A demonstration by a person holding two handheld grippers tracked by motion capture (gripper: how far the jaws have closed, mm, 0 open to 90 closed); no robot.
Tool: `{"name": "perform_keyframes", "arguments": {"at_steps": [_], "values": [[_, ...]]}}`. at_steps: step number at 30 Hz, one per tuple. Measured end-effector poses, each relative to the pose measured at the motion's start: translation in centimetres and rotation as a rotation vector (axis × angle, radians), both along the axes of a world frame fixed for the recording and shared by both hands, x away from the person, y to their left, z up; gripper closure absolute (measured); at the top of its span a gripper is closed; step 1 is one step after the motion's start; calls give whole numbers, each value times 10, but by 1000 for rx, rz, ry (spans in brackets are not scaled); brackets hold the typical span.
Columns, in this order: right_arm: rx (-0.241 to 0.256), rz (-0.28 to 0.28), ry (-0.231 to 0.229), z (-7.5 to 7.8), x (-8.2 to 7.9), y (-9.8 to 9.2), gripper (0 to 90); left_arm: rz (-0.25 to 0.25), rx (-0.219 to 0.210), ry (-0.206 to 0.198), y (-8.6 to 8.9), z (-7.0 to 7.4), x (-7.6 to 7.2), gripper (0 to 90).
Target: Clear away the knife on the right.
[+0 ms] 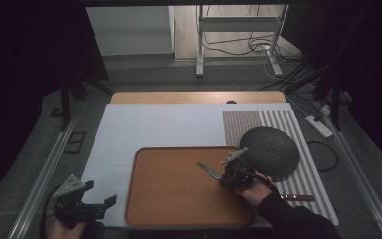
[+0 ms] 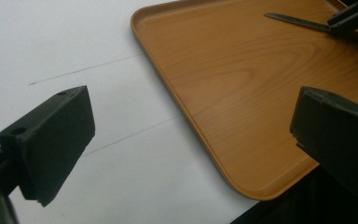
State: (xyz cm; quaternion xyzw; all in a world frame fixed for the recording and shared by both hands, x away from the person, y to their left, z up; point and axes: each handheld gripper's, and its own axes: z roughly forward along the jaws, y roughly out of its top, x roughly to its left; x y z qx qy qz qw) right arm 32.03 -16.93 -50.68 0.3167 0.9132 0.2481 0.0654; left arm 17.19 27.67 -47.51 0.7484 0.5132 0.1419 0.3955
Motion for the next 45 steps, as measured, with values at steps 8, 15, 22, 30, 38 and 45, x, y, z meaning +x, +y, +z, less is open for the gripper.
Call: {"name": "perform_keyframes", "arguments": {"at_steps": [8,15,22,30,38,45], "values": [[36,70,-46,19,0,8,885,1,0,2,0,0,1,6],[-25,122,0,2,5,24,892,-1,1,2,0,0,1,6],[-36,68,14,0,15,9,892,-3,2,0,0,0,0,6],[-38,-14,34,2,20,-21,892,-8,5,-2,-1,0,1,6],[-39,-68,60,3,22,-38,892,-10,6,-4,-1,0,1,6],[-12,-56,52,6,20,-36,815,-12,5,-2,-2,0,2,6]]}}
